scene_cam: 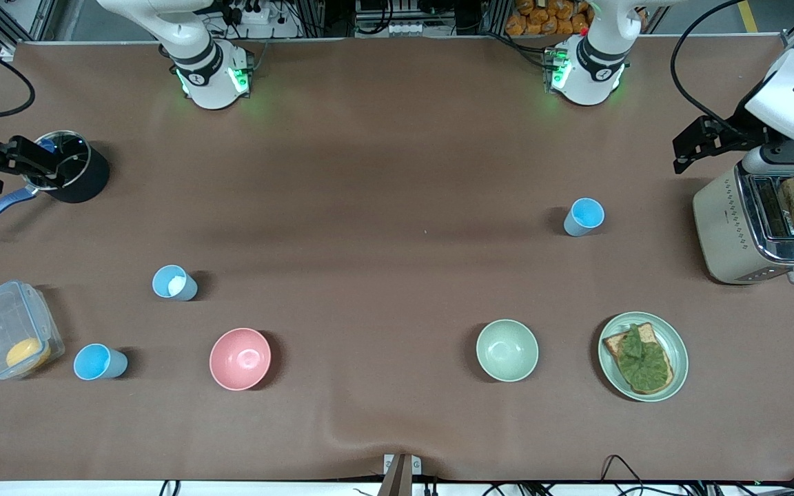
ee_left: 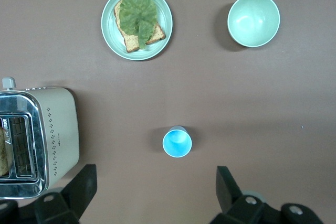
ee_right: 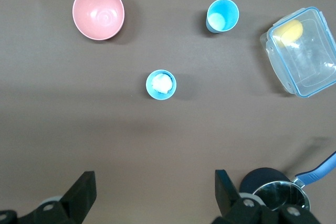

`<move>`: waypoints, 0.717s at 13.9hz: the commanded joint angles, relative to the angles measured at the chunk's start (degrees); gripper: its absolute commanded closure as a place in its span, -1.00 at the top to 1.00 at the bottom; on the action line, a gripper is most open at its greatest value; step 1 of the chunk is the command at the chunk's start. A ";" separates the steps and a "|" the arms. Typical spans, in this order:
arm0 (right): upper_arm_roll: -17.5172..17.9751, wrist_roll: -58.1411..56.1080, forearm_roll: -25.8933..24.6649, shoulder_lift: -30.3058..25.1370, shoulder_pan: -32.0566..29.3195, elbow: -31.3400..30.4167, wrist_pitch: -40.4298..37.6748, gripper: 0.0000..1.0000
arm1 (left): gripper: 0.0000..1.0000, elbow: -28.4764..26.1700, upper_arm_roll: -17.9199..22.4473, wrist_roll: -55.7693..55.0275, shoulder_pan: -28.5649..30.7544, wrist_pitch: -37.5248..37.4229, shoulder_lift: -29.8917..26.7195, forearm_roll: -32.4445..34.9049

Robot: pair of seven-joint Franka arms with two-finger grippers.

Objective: Stack blue cups with both arms

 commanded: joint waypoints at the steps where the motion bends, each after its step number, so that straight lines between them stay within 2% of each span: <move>1: 0.78 0.71 -0.41 -1.36 -0.76 -1.28 0.53 1.00 | 1.00 0.76 -0.64 -0.90 0.08 -1.37 -0.16 0.34; 7: 0.78 0.71 -0.49 -1.27 -0.76 -1.45 0.35 1.00 | 1.00 1.54 -1.17 -0.81 0.08 -1.37 0.36 0.34; 10: 0.95 0.44 -4.44 -1.27 -0.24 -1.54 0.71 1.00 | 1.00 1.54 -1.17 -0.81 0.43 -1.37 0.44 0.34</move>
